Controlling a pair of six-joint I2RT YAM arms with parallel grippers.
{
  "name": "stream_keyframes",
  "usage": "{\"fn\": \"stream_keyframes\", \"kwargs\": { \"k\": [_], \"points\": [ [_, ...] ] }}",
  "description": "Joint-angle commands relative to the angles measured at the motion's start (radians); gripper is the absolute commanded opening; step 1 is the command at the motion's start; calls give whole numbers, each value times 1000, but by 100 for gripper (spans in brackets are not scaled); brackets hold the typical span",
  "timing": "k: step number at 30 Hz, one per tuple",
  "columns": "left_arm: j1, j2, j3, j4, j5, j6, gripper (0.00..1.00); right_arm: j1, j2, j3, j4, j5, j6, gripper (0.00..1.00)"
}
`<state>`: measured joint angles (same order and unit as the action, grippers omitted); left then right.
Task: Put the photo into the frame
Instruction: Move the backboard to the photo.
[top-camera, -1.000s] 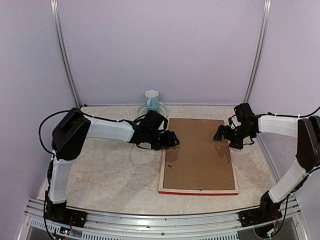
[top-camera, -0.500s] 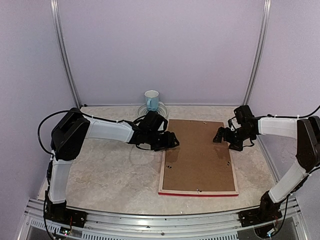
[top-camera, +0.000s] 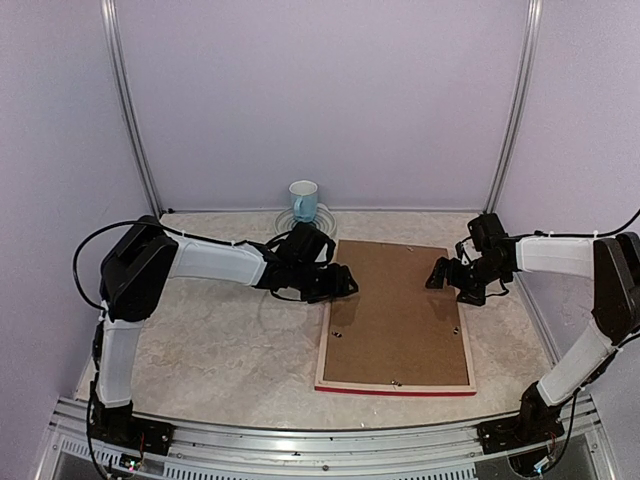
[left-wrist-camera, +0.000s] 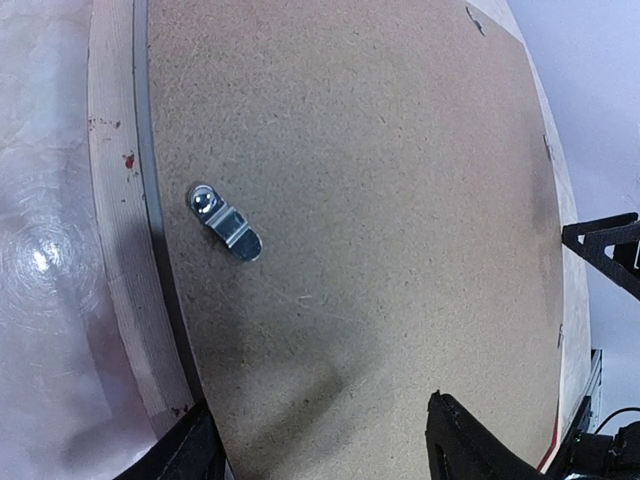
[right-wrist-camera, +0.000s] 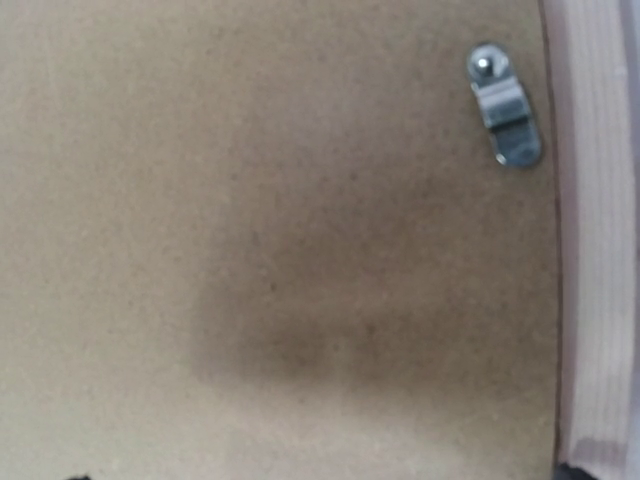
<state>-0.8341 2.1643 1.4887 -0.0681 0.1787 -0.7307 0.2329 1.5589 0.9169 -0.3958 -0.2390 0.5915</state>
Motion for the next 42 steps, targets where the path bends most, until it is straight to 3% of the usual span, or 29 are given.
{"fn": "stream_keyframes", "kwargs": {
  "k": [1,35,42],
  "points": [
    [-21,-68,-4,17,4,22,68,0,-40,12,1,-12,-11,99],
    [-29,-116,-1,-57,-117,88,73,0,-39,11,-1,3,-16,99],
    [-35,-117,-6,-104,-217,125,73,0,-50,18,-19,44,-25,99]
  ]
}}
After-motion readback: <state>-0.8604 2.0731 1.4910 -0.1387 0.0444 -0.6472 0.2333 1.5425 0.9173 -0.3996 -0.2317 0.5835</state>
